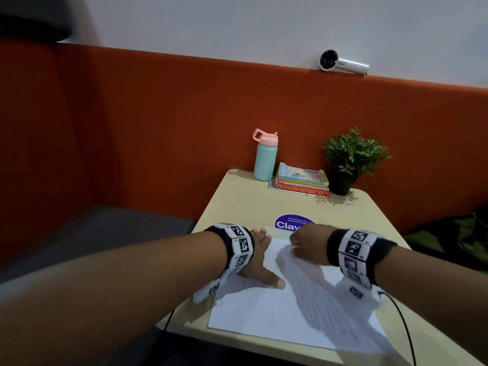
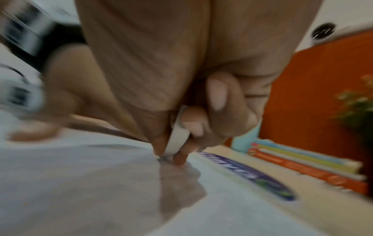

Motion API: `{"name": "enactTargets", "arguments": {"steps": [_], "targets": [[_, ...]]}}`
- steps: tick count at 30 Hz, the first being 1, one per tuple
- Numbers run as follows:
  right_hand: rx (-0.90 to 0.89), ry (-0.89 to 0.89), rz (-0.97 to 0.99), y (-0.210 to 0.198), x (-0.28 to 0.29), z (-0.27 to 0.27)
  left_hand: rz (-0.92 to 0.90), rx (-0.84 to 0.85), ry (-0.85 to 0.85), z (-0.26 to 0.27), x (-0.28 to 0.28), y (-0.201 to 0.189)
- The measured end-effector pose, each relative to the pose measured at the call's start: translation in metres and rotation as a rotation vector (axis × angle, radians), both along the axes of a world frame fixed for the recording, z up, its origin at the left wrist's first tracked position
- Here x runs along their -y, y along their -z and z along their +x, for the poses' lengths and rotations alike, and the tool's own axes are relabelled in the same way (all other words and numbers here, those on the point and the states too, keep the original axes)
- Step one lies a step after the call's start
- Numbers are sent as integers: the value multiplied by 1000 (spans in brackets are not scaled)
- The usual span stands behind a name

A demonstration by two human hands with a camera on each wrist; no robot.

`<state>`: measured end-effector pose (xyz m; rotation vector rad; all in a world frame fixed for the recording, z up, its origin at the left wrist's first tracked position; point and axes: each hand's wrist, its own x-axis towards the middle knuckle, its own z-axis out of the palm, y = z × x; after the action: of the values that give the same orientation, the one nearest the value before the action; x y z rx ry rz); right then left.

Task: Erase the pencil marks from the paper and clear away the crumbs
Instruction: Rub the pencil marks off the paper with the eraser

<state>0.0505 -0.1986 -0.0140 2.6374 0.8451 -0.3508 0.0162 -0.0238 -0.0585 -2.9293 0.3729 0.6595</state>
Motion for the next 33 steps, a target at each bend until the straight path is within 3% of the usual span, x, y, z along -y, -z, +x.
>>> {"name": "enactTargets", "arguments": {"steps": [3, 6, 12, 16, 21, 26, 30, 33], "targets": [[8, -1, 18, 2, 4, -1, 2, 3, -7, 1, 0, 0], [-42, -124, 37, 15, -3, -28, 4, 8, -4, 1, 0, 0], [35, -5, -37, -2, 13, 2, 1, 6, 1, 3, -2, 2], [-42, -130, 9, 11, 5, -30, 1, 12, -10, 1, 0, 2], [0, 36, -19, -3, 20, 3, -5, 3, -3, 0, -2, 1], [-143, -48, 38, 7, 4, -31, 4, 5, -13, 1, 0, 2], [-92, 134, 25, -4, 13, 10, -2, -8, -8, 2, -1, 3], [-121, 104, 20, 4, 6, 7, -10, -6, -13, 2, -1, 3]]}}
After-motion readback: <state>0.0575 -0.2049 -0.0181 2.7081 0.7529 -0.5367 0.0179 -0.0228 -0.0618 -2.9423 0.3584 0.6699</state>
